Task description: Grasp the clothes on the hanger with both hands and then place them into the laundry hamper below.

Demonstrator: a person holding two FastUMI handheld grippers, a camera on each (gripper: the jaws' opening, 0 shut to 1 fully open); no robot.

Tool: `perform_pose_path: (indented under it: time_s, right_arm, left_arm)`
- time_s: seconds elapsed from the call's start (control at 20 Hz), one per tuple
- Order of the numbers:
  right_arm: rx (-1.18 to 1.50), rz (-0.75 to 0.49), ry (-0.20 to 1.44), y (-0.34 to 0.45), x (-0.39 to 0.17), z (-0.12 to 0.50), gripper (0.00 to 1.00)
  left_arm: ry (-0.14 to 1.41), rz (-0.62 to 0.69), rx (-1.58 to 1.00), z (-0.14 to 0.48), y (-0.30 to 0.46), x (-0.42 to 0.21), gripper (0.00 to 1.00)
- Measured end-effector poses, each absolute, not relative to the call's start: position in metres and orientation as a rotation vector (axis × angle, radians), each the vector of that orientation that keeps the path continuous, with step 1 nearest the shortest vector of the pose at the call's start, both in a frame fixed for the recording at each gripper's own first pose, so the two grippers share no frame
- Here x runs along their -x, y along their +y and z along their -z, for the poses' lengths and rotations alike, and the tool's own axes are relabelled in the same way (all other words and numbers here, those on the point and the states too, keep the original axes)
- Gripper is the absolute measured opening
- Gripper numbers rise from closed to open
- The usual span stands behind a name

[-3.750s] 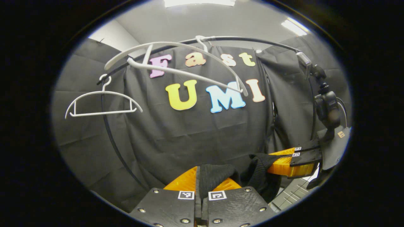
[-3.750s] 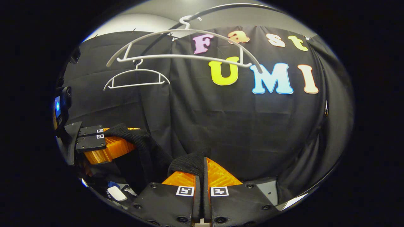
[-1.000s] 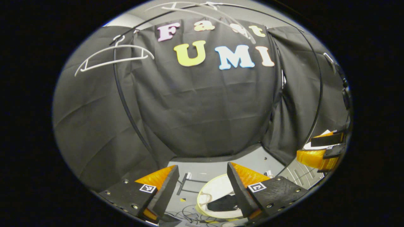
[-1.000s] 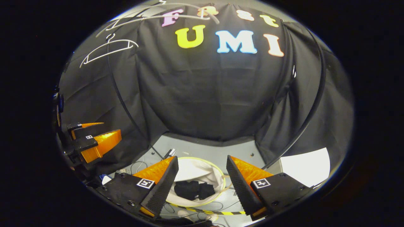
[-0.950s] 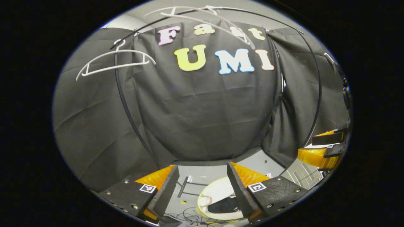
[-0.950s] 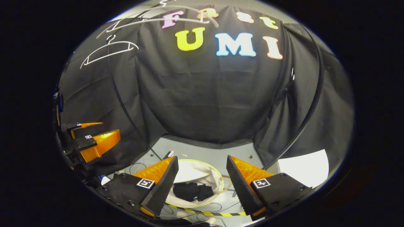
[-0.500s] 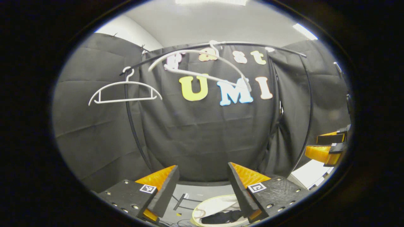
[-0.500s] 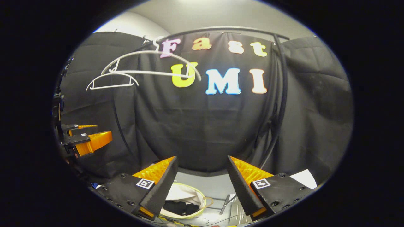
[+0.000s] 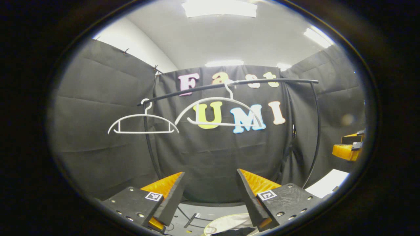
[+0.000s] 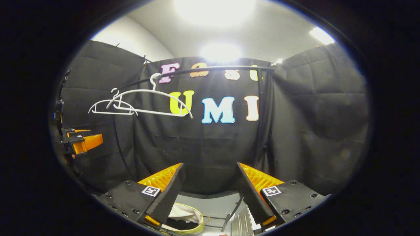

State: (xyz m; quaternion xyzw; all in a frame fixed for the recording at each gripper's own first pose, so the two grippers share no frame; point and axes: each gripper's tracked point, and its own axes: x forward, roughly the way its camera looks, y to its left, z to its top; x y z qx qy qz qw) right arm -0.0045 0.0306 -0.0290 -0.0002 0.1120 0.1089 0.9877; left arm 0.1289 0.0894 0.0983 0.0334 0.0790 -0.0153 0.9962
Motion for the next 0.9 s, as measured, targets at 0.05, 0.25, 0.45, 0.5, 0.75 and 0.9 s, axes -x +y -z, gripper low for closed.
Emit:
perform_pose_path:
  time_s: [0.05,0.25,0.45,0.5,0.75,0.9]
  right_arm:
    - [-0.004,-0.204,0.203,0.024,0.007,0.022,0.94]
    - [0.007,-0.153,0.135,0.002,0.022,0.004,0.94]
    - [0.006,-0.119,0.115,-0.010,0.027,0.001,0.94]
    - [0.005,-0.114,0.115,-0.013,0.027,0.002,0.94]
    - [-0.022,-0.123,0.120,-0.028,0.030,0.000,0.94]
    - [-0.007,-0.079,0.104,-0.044,0.031,-0.001,0.96]
  left_arm:
    - [0.146,0.030,-0.068,-0.106,0.090,-0.124,0.89]
    - [0.114,0.019,-0.059,-0.122,0.099,-0.111,0.89]
    - [0.097,0.009,-0.061,-0.127,0.105,-0.104,0.89]
    - [0.094,0.007,-0.064,-0.128,0.105,-0.103,0.89]
    - [0.093,0.001,-0.069,-0.133,0.097,-0.103,0.89]
    - [0.073,0.003,-0.092,-0.140,0.093,-0.095,0.89]
